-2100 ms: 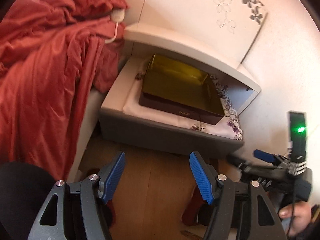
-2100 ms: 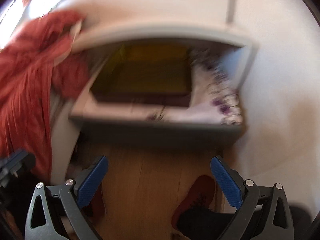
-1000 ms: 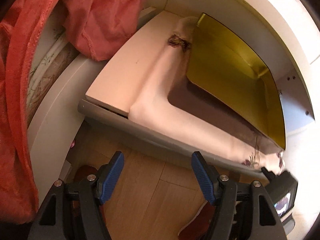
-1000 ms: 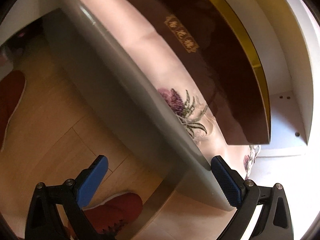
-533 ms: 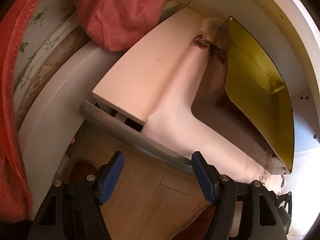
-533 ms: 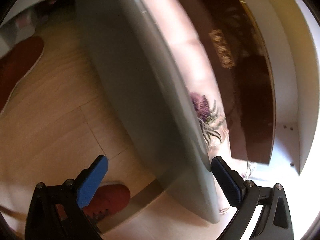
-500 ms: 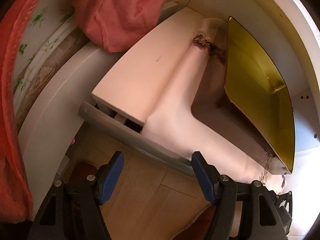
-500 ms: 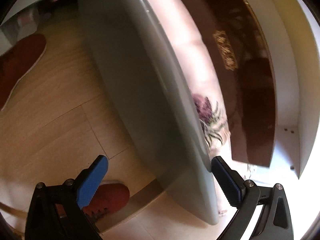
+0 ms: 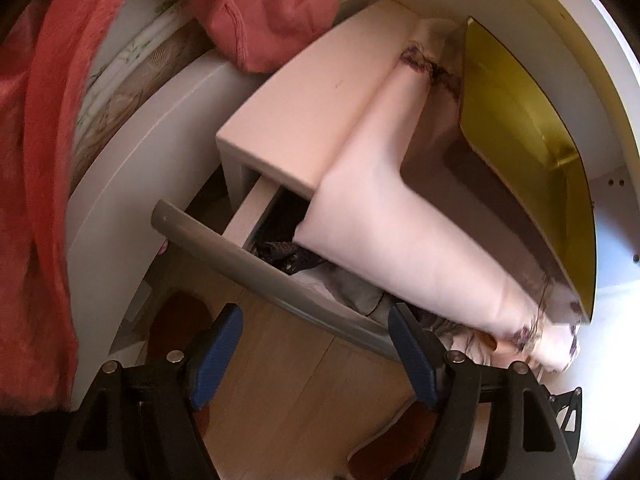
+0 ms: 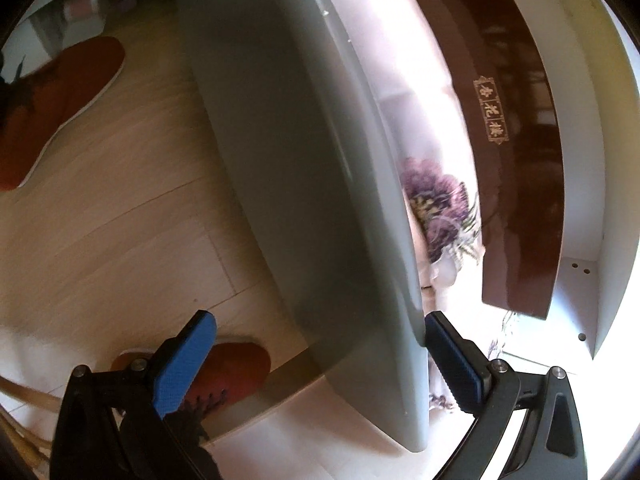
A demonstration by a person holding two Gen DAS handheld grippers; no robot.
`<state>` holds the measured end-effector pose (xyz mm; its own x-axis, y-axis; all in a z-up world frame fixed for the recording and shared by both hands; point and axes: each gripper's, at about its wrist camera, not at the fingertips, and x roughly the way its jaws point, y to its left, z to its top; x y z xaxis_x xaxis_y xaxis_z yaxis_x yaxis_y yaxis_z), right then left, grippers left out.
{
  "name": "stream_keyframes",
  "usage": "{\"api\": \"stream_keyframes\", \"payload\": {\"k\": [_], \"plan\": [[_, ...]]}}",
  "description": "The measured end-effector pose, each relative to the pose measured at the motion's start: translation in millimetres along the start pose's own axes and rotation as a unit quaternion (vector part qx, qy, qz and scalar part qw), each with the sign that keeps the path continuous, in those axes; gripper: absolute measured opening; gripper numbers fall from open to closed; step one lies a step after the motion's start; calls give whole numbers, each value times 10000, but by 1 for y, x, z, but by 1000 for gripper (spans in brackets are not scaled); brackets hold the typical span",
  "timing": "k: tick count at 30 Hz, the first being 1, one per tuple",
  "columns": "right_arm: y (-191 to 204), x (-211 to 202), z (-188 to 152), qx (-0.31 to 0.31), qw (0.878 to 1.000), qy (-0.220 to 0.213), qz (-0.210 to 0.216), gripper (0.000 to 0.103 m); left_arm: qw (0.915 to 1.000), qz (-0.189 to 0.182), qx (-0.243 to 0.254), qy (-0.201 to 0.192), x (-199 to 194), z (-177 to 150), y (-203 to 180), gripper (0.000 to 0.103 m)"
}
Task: Organize soft objects
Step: 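Hook the drawer front with the right tool and pull the drawer open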
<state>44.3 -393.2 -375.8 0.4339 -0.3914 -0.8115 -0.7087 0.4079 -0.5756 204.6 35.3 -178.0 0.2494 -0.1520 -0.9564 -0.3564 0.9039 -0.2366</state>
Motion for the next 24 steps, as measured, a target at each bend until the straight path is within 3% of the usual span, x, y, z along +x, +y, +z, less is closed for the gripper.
{"api": "stream_keyframes", "payload": {"k": [16,24], "plan": [[36,10,-14,-120,9977,614,273,103,9961,810,332,133,-19,-60,-2,81],[42,8,-15,-202,9948,898,434,103,9944,942,436,197,-33,-60,-11,81]]}}
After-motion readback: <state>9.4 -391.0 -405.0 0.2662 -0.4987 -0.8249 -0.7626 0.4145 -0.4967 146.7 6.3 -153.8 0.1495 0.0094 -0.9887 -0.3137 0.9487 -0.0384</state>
